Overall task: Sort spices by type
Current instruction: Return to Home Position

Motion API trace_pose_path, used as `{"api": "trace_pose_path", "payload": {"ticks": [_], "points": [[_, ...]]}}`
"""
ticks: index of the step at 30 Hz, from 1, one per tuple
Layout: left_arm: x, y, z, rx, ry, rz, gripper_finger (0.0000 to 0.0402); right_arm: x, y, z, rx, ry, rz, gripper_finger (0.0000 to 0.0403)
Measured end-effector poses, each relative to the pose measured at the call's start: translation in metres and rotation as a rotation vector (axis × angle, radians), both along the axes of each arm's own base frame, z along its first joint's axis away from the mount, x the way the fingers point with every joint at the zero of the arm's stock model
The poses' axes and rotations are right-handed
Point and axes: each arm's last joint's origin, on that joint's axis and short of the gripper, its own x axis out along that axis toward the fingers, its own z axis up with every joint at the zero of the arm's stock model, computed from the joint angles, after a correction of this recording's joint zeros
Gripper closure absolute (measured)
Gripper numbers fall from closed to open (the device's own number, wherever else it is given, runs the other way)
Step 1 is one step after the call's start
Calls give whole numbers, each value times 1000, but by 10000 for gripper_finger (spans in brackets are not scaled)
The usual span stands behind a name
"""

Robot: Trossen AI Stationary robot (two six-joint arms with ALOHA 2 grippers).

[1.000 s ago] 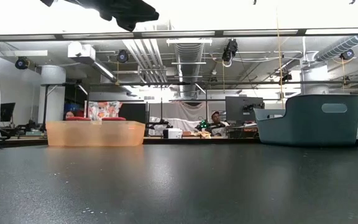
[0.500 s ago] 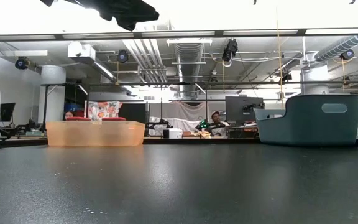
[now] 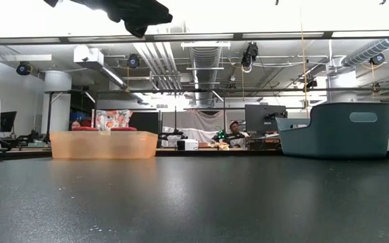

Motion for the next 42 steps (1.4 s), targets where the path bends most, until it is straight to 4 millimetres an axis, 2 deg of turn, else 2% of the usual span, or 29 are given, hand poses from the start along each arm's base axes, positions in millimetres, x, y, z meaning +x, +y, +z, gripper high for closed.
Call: {"api": "trace_pose_path", "payload": {"ticks": [3, 5, 9, 11, 17, 20, 23, 28, 31, 34, 36, 42], "points": [[1, 0, 0, -50, -5, 17, 326, 14, -4, 7, -149, -52, 43, 138], [7, -2, 4, -94, -109, -25, 326, 31, -8, 10, -258, -63, 63, 143], [12, -12, -2, -120, -315, -344, 326, 78, -14, 7, -453, -44, 121, 154], [12, -14, -6, -132, -368, -425, 326, 100, -19, 4, -536, -18, 170, 159], [11, -2, -9, -176, -299, -356, 326, 158, -48, -7, -617, 7, 405, 181], [4, 5, 4, -154, -297, -346, 326, 180, -69, -8, -598, -93, 533, 189], [-9, 8, 12, -148, -266, -335, 326, 194, -89, -12, -576, -203, 642, 197], [-48, 13, 26, -75, -248, -262, 326, 195, -122, -24, -609, -182, 600, 211], [-75, 19, 25, -41, -262, -189, 326, 183, -139, -28, -598, -168, 555, 221], [-105, 23, 24, -28, -348, -175, 326, 164, -148, -33, -585, -167, 542, 231], [-124, 25, 18, -29, -398, -165, 326, 151, -152, -34, -592, -201, 534, 238], [-164, 28, -19, -82, -491, -131, 326, 108, -163, -41, -610, -301, 509, 258]]}}
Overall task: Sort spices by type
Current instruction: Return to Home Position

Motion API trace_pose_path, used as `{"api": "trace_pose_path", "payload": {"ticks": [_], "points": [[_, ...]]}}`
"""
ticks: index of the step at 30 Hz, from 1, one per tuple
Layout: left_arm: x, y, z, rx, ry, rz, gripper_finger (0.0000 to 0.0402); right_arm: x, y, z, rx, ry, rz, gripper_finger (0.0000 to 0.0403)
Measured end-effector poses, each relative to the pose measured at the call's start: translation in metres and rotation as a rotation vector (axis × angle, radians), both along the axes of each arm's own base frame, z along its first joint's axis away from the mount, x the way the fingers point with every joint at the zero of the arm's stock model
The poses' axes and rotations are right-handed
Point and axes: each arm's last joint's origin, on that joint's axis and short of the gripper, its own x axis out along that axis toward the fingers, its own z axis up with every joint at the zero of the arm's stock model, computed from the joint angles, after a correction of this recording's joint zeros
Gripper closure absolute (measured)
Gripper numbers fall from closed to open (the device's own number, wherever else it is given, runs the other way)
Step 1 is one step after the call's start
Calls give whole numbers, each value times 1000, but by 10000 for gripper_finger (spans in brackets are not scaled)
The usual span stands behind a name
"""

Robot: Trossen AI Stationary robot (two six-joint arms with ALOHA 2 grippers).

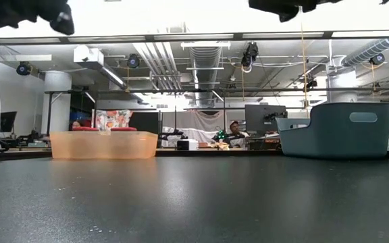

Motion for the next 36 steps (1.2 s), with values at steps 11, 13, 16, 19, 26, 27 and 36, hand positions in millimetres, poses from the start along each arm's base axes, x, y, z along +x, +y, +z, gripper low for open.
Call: {"api": "trace_pose_path", "payload": {"ticks": [11, 13, 16, 19, 26, 27, 36], "points": [[-11, 3, -49, 67, 14, 112, 326, -61, -16, -27, -62, -198, 12, 291], [-7, 3, -59, 80, 70, 114, 326, -70, -17, -37, -82, -222, 34, 296], [-5, 3, -61, 102, 54, 117, 326, -82, -20, -46, -134, -294, 56, 305], [-6, 3, -56, 103, 18, 120, 326, -95, -24, -54, -191, -388, 42, 316], [-6, 3, -55, 92, 21, 118, 326, -133, -34, -42, -214, -723, -31, 340], [-5, 3, -55, 92, 23, 118, 326, -136, -34, -40, -216, -745, -37, 343], [-5, 3, -56, 92, 30, 117, 326, -149, -40, -33, -133, -816, -122, 355]]}}
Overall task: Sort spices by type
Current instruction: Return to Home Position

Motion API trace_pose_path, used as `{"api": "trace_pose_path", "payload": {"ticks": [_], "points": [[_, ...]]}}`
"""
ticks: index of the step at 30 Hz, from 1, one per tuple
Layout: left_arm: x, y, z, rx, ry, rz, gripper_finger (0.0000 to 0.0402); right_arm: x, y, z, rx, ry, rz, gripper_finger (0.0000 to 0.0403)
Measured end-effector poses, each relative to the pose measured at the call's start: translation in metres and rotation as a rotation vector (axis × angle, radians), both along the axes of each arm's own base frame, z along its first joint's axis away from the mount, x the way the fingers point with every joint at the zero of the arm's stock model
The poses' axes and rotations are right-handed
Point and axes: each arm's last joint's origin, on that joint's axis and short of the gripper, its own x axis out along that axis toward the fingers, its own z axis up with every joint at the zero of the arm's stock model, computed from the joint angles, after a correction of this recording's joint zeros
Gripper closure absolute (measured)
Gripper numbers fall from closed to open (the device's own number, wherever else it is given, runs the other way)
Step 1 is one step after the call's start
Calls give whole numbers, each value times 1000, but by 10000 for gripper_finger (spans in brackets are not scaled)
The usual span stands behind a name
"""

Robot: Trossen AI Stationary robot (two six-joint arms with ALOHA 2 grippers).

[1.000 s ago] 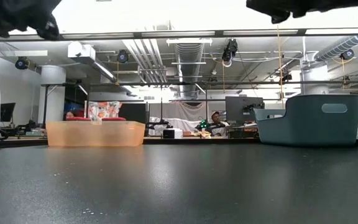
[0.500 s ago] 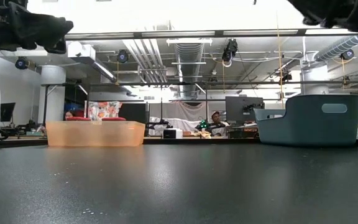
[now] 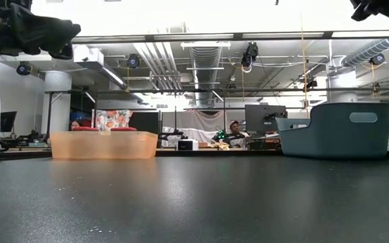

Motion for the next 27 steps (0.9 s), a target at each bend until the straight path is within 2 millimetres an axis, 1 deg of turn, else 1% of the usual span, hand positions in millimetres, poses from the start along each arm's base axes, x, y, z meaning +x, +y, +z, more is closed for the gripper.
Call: {"api": "trace_pose_path", "payload": {"ticks": [5, 6, 11, 14, 19, 23, 24, 27], "points": [[0, 0, 0, 0, 3, -1, 326, 0, 0, 0, -3, 5, -1, 347], [0, 0, 0, 0, 5, 0, 326, 1, 0, -1, -35, 12, -27, 345], [0, 0, 0, 0, 4, 0, 326, 1, 0, -1, -304, 56, -232, 335], [0, 0, 0, 0, 4, -1, 326, 2, 0, -1, -341, 66, -257, 329], [0, 0, 0, 0, 4, -1, 326, 0, 0, -1, -275, 48, -205, 320], [0, 0, 0, 0, 4, -1, 326, -8, -4, 1, -187, 14, -172, 315], [0, 0, 0, 0, 4, -1, 326, -10, -5, 1, -153, 6, -156, 314], [0, 0, 0, 0, 4, -1, 326, -14, -9, -4, 10, 16, -33, 315]]}}
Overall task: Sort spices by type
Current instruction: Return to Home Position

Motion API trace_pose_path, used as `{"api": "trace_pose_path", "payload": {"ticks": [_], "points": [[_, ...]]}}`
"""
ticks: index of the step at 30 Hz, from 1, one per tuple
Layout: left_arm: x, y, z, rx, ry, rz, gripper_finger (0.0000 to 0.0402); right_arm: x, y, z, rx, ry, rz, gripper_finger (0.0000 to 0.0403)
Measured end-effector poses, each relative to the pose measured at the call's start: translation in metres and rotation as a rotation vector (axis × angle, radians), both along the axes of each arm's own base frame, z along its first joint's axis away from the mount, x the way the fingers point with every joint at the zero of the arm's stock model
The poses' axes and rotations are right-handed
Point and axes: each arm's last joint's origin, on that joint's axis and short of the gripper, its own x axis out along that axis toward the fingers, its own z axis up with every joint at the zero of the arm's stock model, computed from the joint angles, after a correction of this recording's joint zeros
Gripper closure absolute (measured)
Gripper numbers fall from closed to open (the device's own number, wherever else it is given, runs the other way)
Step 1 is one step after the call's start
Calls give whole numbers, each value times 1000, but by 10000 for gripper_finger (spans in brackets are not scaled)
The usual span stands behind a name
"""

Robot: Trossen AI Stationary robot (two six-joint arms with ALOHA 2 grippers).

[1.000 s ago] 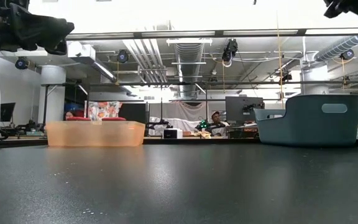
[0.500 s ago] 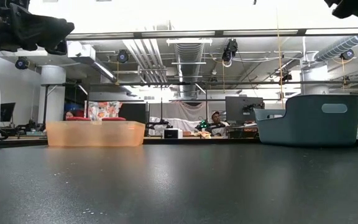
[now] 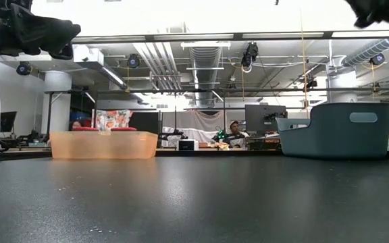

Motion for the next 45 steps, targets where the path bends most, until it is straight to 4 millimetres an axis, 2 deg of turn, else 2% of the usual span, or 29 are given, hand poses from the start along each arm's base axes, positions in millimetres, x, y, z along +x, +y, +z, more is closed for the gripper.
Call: {"api": "trace_pose_path", "payload": {"ticks": [2, 5, 8, 10, 12, 16, 24, 37, 45], "points": [[0, 0, 0, 0, 0, 0, 326, 4, -1, -9, 16, 96, 63, 319], [0, 0, 0, 0, 0, 0, 326, 13, 1, -27, -77, 280, 254, 326], [0, 0, 0, 0, 0, 0, 326, 14, 5, -34, -199, 327, 431, 333], [0, 0, 0, 0, 0, 0, 326, 14, 5, -37, -149, 329, 420, 337], [0, 0, 0, 0, 0, 0, 326, 16, 1, -44, -53, 374, 335, 339], [0, 0, 0, 0, 0, -1, 326, 18, -1, -69, 9, 609, 257, 344], [0, 0, 0, 0, 3, 0, 326, 18, 1, -68, 159, 595, 386, 333], [1, 0, -1, 0, 11, 0, 326, 19, 1, -68, 134, 602, 383, 309], [1, 0, -1, 0, 12, 0, 326, 19, 1, -68, 134, 604, 381, 326]]}}
